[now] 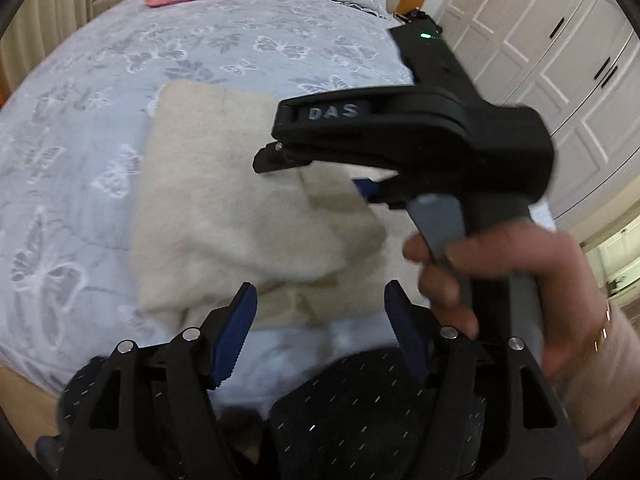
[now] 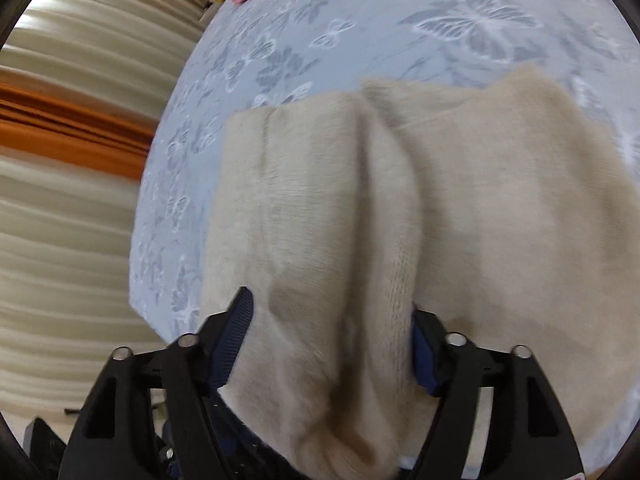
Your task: Fold small clothes
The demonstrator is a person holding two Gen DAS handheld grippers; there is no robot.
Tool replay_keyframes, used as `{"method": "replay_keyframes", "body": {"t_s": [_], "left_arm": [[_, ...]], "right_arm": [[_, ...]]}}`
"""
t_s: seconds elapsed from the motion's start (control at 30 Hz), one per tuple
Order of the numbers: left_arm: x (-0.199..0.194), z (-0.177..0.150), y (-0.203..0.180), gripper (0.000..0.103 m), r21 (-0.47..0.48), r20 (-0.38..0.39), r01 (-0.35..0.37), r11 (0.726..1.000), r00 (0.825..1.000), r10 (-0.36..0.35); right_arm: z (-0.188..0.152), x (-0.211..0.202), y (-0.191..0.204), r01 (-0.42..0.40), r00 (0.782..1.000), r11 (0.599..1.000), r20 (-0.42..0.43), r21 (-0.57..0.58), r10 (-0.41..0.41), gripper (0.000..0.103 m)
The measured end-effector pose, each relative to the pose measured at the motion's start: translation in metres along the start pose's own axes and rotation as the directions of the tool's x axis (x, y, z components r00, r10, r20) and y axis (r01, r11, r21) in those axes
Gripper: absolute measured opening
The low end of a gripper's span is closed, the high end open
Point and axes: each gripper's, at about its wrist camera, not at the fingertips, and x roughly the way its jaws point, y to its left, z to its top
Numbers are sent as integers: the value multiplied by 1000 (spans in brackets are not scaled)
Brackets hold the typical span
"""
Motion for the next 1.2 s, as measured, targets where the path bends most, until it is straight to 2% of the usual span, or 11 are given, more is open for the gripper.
{"method": "replay_keyframes", "body": {"t_s": [0.03, 0.1, 0.33, 0.47, 0.53, 0.63, 0.7, 0.87, 1.03, 1.17, 1.2], "left_arm": [[-3, -1, 1, 64, 2, -3, -9, 1000, 1000, 9], [-7, -4, 4, 64, -3, -14, -25, 1000, 1000, 25], [-9, -10, 19, 65, -35, -38, -68, 997, 997, 67], [-11, -11, 24, 66, -47, -36, -73, 996, 997, 71], [-9, -12, 26, 68, -47, -42, -77, 996, 996, 75], [-1, -14, 31, 68, -55, -62, -83, 995, 995, 80], [3, -16, 34, 68, -69, -80, -89, 994, 993, 84], [8, -20, 40, 69, -81, -98, -116, 990, 989, 108], [11, -18, 44, 69, -95, -100, -127, 987, 988, 117], [16, -14, 45, 72, -110, -103, -120, 987, 989, 109], [18, -14, 45, 74, -112, -103, -122, 986, 988, 111]], "right_arm": [[-1, 3, 3, -2, 1000, 1000, -6, -13, 2, 21], [-3, -2, 10, 7, 1000, 999, 17, -39, -6, 18], [-15, -75, 20, -30, 973, 998, 227, -50, 41, 16], [-38, -113, -4, 11, 949, 1000, 314, -1, -10, 16], [-46, -111, -31, 40, 952, 997, 302, 59, -56, 17], [-56, -76, -86, 98, 973, 978, 189, 185, -133, 18], [-62, -67, -99, 62, 980, 974, 172, 220, -101, 19], [-54, -81, -86, -3, 973, 979, 226, 204, -44, 18], [-39, -129, -60, -16, 939, 995, 344, 99, -19, 18], [-35, -80, -113, 128, 979, 976, 133, 175, -152, 25], [-41, -80, -119, 92, 982, 975, 144, 202, -123, 26]]}}
